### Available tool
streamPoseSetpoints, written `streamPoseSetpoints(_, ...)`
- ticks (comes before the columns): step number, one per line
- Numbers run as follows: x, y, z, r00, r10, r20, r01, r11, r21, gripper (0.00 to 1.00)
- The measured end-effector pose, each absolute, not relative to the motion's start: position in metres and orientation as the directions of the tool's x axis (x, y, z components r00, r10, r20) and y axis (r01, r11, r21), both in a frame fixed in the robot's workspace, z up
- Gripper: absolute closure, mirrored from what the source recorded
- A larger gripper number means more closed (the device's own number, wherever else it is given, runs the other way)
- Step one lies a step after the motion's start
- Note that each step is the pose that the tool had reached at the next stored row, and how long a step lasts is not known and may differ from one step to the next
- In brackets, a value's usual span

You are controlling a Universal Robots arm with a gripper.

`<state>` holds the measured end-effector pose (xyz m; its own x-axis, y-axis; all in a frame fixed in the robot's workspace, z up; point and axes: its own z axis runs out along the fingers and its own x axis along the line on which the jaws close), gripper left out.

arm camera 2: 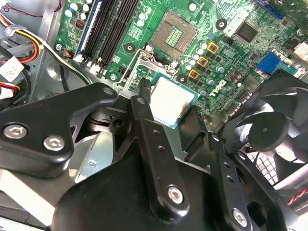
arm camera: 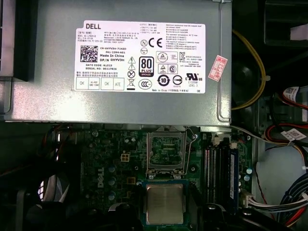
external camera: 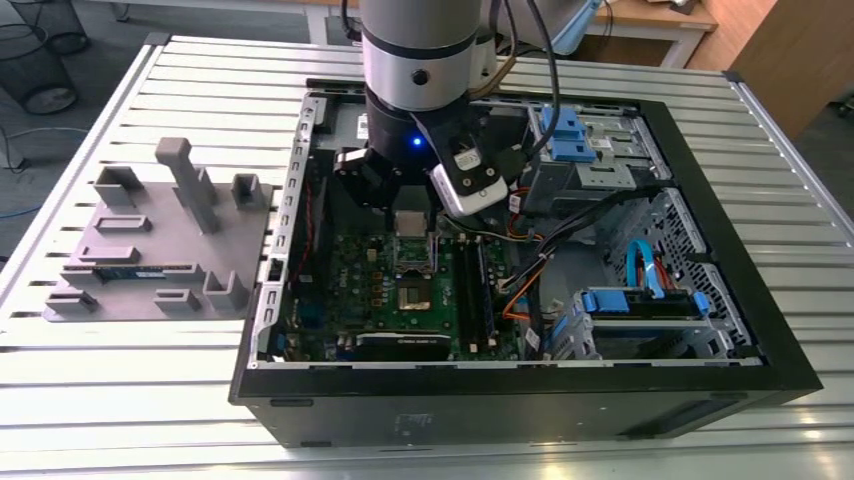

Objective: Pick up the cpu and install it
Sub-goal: 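Place the cpu into insertion slot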

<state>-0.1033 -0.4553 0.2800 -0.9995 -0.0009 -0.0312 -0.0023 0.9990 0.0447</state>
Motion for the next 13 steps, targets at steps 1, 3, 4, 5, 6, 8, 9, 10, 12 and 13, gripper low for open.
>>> streamPoseSetpoints(1, -0.1033, -0.4553, 0.2800, -1.000, -0.001, -0.031, -0.002, 0.999, 0.045, 0.53)
streamPoseSetpoints(3, -0.1033, -0.4553, 0.2800, -1.000, -0.001, -0.031, -0.002, 0.999, 0.045, 0.53)
streamPoseSetpoints(4, -0.1033, -0.4553, 0.2800, -1.000, -0.001, -0.031, -0.002, 0.999, 0.045, 0.53)
streamPoseSetpoints(5, -0.1033, -0.4553, 0.2800, -1.000, -0.001, -0.031, -0.002, 0.999, 0.045, 0.53)
streamPoseSetpoints(6, -0.1033, -0.4553, 0.2799, -1.000, -0.001, -0.031, -0.002, 0.999, 0.045, 0.53)
streamPoseSetpoints(8, -0.1033, -0.4553, 0.2790, -1.000, -0.001, -0.031, -0.002, 0.999, 0.045, 0.53)
streamPoseSetpoints(9, -0.1033, -0.4555, 0.2785, -1.000, -0.001, -0.031, -0.002, 0.999, 0.045, 0.53)
streamPoseSetpoints(10, -0.1033, -0.4556, 0.2777, -1.000, -0.001, -0.031, -0.002, 0.999, 0.045, 0.53)
streamPoseSetpoints(12, -0.1030, -0.4560, 0.2755, -1.000, -0.001, -0.031, -0.002, 0.999, 0.045, 0.53)
streamPoseSetpoints(13, -0.1028, -0.4563, 0.2744, -1.000, -0.001, -0.031, -0.002, 0.999, 0.045, 0.53)
